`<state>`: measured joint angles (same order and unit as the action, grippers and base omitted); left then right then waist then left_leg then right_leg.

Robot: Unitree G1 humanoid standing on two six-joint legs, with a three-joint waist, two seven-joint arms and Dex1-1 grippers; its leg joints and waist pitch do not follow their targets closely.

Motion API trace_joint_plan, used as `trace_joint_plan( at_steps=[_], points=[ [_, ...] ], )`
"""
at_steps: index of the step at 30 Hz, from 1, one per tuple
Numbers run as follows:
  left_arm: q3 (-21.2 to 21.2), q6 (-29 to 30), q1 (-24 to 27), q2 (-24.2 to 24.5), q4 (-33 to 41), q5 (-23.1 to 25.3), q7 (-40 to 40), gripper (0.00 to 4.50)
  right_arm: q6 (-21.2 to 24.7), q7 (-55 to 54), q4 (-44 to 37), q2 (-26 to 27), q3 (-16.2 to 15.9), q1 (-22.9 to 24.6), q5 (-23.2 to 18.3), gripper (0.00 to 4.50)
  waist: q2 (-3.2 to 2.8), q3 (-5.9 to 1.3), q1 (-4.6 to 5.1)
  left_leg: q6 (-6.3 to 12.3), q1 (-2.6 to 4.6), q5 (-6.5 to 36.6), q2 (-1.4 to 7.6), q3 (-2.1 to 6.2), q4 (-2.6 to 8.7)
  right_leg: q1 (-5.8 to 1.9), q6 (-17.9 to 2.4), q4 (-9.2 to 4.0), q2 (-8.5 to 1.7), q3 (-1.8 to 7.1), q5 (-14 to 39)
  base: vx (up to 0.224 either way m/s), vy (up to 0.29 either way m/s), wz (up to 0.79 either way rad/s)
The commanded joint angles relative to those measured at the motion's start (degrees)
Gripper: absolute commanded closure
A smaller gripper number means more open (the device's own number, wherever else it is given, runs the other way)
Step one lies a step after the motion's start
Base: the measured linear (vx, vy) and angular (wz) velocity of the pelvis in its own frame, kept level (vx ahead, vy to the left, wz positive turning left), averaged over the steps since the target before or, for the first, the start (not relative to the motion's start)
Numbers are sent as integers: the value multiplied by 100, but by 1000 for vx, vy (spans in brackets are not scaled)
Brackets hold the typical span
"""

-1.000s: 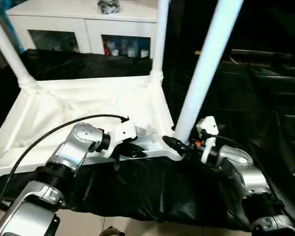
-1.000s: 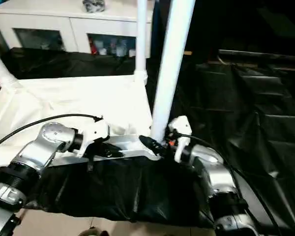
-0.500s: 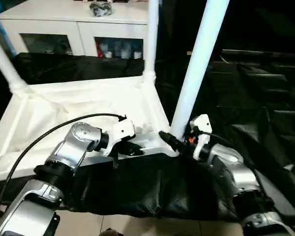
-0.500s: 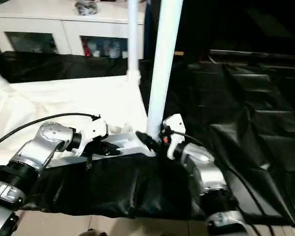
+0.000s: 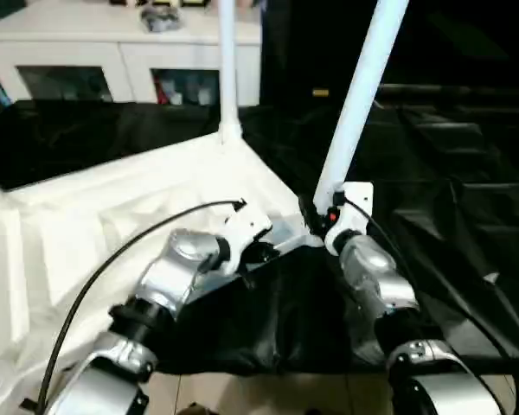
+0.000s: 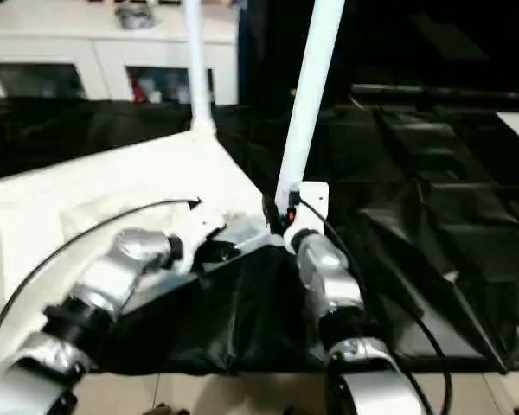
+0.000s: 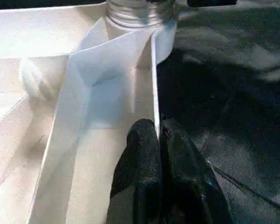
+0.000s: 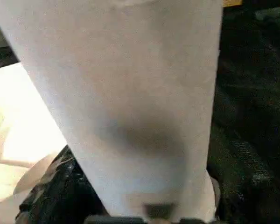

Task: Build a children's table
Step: Insert table leg to table base

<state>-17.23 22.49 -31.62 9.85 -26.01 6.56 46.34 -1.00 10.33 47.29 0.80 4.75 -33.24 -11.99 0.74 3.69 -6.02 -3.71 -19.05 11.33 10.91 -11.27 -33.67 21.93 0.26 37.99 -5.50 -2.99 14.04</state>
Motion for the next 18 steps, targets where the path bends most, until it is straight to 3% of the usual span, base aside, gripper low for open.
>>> trace_joint_plan(
  at_steps=[1,2,3,4,5,6,8,9,13,18],
  points=[
    [-286,-91,-47,-223,495,-228,245,450,347,-174,778,148,53,213,-2,188,-71,-219,-90,-21,-372,840,107,458,228,-344,-268,-1029,-833,301,4845,84,-39,-42],
    [-290,-89,-44,-218,498,-225,242,450,342,-178,788,149,61,207,-6,188,-213,-330,-162,-153,-298,850,178,459,461,-309,-341,-936,-596,178,3866,84,-39,-42],
    [-305,-80,-33,-186,513,-215,236,450,322,-185,832,155,78,179,-10,188,-231,-373,-64,-232,-205,1193,203,420,512,-184,-572,-781,-314,77,2290,88,22,-34],
    [-304,-25,-13,-183,566,-195,217,450,284,-200,906,165,77,140,6,188,-265,-376,-61,-273,-156,1381,213,398,519,-153,-726,-751,-291,81,1805,0,0,0],
    [-302,-14,-10,-181,577,-191,214,450,274,-202,922,168,72,133,13,188,-276,-343,-17,-269,-90,1869,202,342,536,-113,-972,-793,-286,85,1620,0,0,0],
    [-297,46,10,-161,640,-172,207,450,227,-210,1000,185,42,100,55,188,-276,-306,14,-283,-59,2333,185,331,546,-91,-1004,-857,-305,75,2056,0,0,0],
    [-284,95,32,-143,702,-140,201,450,177,-216,1053,202,16,78,103,188,-277,-307,26,-287,-69,2607,172,372,564,-116,-796,-920,-348,51,2722,0,0,0],
    [-281,102,40,-134,718,-132,203,450,168,-218,1060,204,3,76,124,188,-273,-324,36,-268,-70,2565,173,377,574,-122,-704,-952,-358,47,2806,0,0,0],
    [-293,38,34,-38,707,-118,282,450,172,-173,1058,145,-224,65,403,188,-282,-351,48,-201,-101,2161,183,346,611,-151,-779,-951,-337,48,2270,0,0,0],
    [-298,38,53,22,742,-130,304,450,-3,-10,1095,138,-286,0,519,188,-264,-337,75,-187,-92,2284,183,345,610,-136,-766,-976,-361,46,2544,0,0,0]
  ],
)
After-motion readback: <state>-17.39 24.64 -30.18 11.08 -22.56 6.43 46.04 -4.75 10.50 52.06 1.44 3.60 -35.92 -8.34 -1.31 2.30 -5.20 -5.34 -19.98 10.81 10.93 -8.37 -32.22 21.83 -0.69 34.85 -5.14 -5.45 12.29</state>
